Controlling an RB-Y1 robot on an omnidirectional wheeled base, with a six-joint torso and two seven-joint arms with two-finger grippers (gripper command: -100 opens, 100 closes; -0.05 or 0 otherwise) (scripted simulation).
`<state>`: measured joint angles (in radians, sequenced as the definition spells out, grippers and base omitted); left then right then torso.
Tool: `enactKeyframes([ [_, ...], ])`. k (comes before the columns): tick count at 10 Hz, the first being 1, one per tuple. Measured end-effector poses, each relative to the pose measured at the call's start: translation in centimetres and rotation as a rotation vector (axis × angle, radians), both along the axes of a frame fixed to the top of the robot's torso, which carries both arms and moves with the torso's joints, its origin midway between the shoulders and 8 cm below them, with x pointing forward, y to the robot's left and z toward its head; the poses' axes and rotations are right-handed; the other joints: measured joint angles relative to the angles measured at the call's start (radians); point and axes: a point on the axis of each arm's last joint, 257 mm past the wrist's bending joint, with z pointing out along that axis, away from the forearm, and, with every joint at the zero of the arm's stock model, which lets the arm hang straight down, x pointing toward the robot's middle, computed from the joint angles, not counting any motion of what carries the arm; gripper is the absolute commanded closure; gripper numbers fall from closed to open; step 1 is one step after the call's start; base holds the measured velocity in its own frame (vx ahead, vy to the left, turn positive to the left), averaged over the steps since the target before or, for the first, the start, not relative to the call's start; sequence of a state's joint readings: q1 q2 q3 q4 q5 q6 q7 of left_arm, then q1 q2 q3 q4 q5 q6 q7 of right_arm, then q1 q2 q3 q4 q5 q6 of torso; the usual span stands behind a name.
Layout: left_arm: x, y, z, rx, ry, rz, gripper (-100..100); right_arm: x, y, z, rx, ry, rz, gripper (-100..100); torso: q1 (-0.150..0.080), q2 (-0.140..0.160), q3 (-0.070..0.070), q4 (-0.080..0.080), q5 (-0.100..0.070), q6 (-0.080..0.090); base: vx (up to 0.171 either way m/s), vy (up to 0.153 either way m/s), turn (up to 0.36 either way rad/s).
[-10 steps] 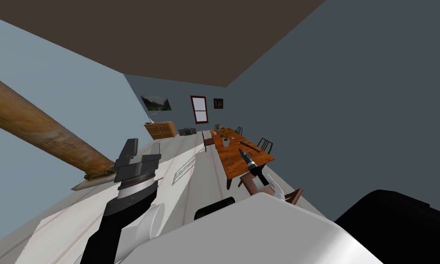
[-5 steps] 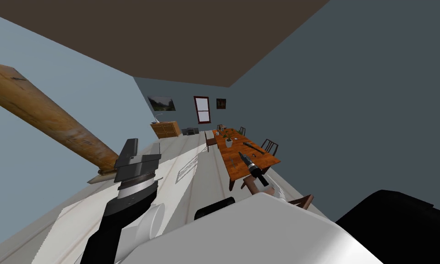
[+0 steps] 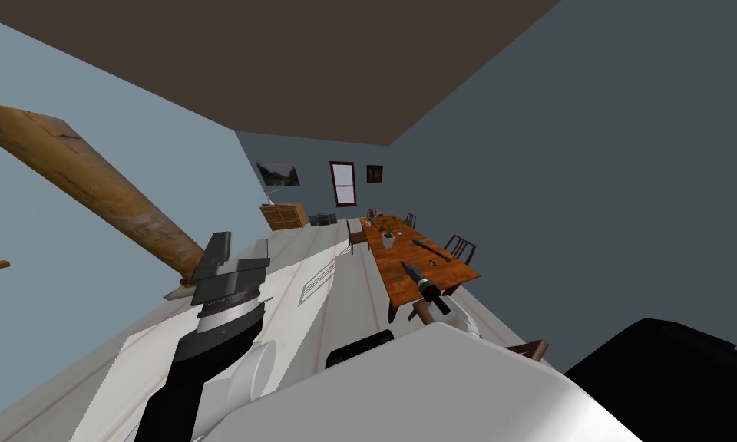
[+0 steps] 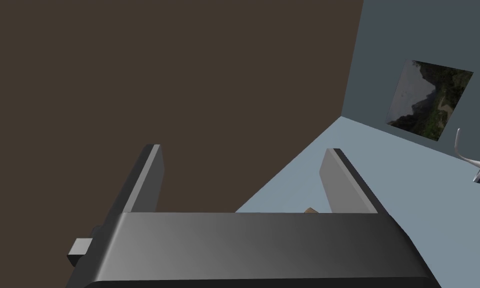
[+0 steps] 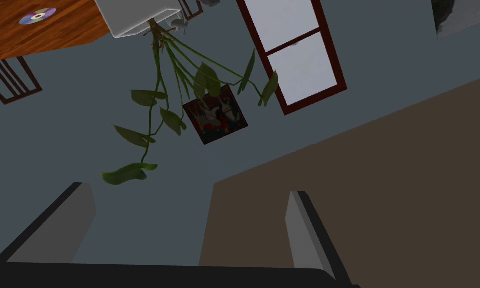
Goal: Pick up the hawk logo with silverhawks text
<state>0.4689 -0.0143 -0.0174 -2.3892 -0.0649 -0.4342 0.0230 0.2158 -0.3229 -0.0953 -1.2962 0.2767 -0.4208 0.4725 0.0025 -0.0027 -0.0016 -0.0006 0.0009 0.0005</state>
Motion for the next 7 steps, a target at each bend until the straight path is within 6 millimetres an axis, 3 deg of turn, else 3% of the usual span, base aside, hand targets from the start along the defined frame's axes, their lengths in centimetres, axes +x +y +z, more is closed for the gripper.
enactKeyframes([
  [7, 0.0, 0.0, 0.0, 0.0, 0.0, 0.0, 0, -3.0, -2.8, -7.9, -0.124, 0.194, -0.005, -100, -0.001, -0.001, 0.0, 0.0, 0.0, 0.0, 0.06, 0.026, 0.075],
])
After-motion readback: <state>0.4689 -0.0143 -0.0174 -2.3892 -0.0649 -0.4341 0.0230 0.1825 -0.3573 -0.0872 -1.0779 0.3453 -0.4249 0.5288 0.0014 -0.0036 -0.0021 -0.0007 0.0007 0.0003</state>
